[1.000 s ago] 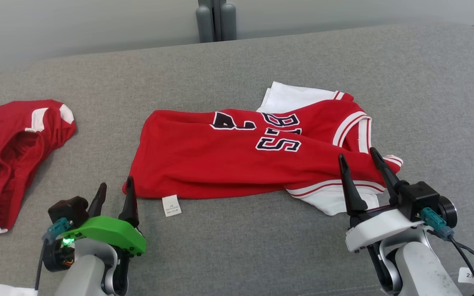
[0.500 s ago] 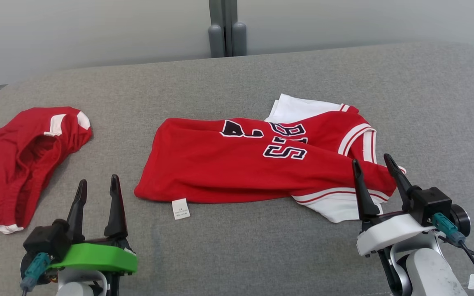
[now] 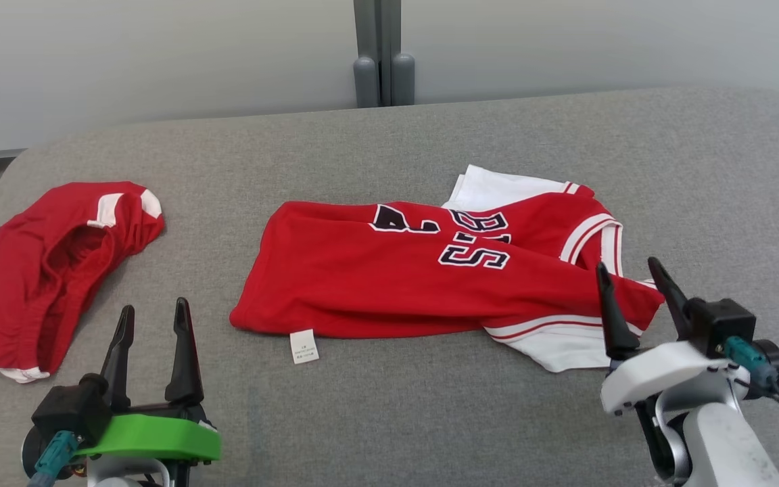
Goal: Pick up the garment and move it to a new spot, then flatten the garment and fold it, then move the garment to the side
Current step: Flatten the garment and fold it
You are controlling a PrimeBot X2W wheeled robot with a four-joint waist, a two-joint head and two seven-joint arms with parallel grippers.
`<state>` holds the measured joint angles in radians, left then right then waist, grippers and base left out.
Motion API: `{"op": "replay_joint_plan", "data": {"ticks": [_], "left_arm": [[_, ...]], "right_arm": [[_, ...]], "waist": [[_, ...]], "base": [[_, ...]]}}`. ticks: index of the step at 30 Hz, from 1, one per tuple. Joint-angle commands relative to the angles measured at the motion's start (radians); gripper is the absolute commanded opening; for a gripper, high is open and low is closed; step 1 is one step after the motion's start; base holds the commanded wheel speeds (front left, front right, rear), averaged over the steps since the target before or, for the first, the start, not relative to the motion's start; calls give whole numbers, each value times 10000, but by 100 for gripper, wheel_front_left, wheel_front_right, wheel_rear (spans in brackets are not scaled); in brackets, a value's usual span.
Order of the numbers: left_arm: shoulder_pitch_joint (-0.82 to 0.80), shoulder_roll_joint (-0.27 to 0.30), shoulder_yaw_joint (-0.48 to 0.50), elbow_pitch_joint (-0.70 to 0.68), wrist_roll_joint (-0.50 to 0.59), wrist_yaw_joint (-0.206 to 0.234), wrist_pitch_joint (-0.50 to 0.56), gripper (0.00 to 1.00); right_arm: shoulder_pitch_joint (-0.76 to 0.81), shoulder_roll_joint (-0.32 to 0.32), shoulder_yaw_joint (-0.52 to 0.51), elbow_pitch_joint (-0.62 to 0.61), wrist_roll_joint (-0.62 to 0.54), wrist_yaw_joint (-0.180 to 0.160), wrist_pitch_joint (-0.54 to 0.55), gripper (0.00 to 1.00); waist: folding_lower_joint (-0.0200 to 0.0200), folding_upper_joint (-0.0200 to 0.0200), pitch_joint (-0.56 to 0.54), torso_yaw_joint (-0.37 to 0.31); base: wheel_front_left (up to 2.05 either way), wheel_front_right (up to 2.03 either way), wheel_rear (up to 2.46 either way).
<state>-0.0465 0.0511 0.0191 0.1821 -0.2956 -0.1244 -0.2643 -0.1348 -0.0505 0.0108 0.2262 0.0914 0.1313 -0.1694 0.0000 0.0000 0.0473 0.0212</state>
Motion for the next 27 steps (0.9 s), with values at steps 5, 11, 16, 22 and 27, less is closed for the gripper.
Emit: {"op": "replay_joint_plan", "data": {"ticks": [5, 11, 16, 22, 27], "left_arm": [[-177, -2, -157, -71, -82, -52, 0, 100], [-521, 3, -319, -114, -83, -62, 0, 100], [-931, 2, -474, -155, -57, -61, 0, 100], [-1307, 3, -588, -287, -21, -66, 0, 100], [-1520, 4, -714, -336, 8, -68, 0, 100]], "right_arm": [[-1337, -278, -606, 166, 679, -11, 1960, 100], [-3337, -871, -1161, 852, 985, -6, 5314, 100], [-4738, -1319, -1349, 2104, 1219, -3, 7474, 100], [-5696, -1592, -1606, 3343, 1021, -5, 8558, 100], [-6196, -1563, -1844, 4157, 1027, -5, 8616, 100]], "waist": [[0, 0, 434, -80], [0, 0, 1090, -4], [0, 0, 1757, 227], [0, 0, 2420, 479], [0, 0, 2810, 613]], "base": [[0, 0, 0], [0, 0, 0], [0, 0, 0], [0, 0, 0], [0, 0, 0]]}}
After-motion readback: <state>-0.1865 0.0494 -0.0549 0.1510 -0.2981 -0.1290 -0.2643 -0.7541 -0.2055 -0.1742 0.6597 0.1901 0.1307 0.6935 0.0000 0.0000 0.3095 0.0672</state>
